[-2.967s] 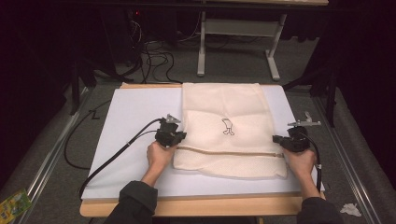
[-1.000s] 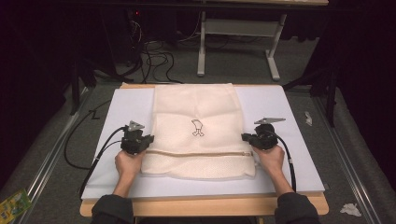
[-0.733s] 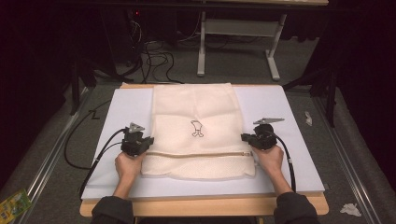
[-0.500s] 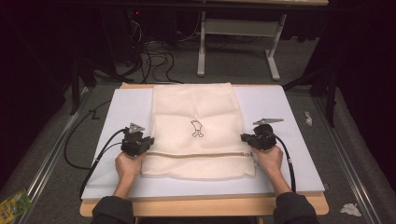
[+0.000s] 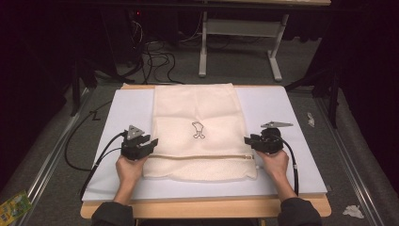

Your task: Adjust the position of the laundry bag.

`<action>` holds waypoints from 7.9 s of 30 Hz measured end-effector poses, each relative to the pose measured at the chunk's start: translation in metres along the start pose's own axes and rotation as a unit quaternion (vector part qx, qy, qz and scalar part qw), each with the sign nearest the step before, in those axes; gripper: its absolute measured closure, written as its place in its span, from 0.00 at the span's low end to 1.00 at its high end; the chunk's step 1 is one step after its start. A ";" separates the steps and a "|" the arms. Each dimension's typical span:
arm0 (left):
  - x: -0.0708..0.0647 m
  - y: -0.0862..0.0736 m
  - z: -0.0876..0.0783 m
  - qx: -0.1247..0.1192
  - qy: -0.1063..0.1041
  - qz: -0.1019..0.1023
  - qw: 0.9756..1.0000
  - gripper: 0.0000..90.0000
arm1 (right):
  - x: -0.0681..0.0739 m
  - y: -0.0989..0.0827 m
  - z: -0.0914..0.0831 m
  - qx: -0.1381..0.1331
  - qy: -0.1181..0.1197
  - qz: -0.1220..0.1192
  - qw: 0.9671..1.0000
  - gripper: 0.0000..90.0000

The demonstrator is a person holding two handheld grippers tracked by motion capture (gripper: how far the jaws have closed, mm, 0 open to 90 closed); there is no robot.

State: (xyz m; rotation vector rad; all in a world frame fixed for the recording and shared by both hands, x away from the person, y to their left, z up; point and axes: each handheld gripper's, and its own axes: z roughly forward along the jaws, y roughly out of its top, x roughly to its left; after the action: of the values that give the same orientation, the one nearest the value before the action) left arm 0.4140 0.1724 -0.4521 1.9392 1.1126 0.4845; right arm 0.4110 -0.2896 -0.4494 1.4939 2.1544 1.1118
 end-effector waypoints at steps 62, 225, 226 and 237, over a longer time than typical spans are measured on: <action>-0.034 -0.017 0.033 0.044 -0.008 0.022 0.999 0.59 | 0.023 -0.007 0.002 0.042 0.044 -0.036 0.998 0.98; -0.186 0.055 0.085 0.016 -0.270 0.065 0.961 0.97 | 0.065 0.040 -0.006 0.020 0.083 -0.092 0.992 0.98; -0.186 0.055 0.084 0.016 -0.270 0.068 0.960 0.97 | 0.064 0.040 -0.007 0.021 0.083 -0.092 0.992 0.98; -0.186 0.055 0.082 0.022 -0.266 0.073 0.961 0.97 | 0.061 0.037 -0.007 0.022 0.082 -0.095 0.992 0.98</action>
State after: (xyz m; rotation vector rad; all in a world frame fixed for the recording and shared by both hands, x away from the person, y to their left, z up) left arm 0.3982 -0.0371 -0.4425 2.0313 0.6410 0.0000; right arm 0.4057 -0.2323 -0.4062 1.2203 2.3882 1.1616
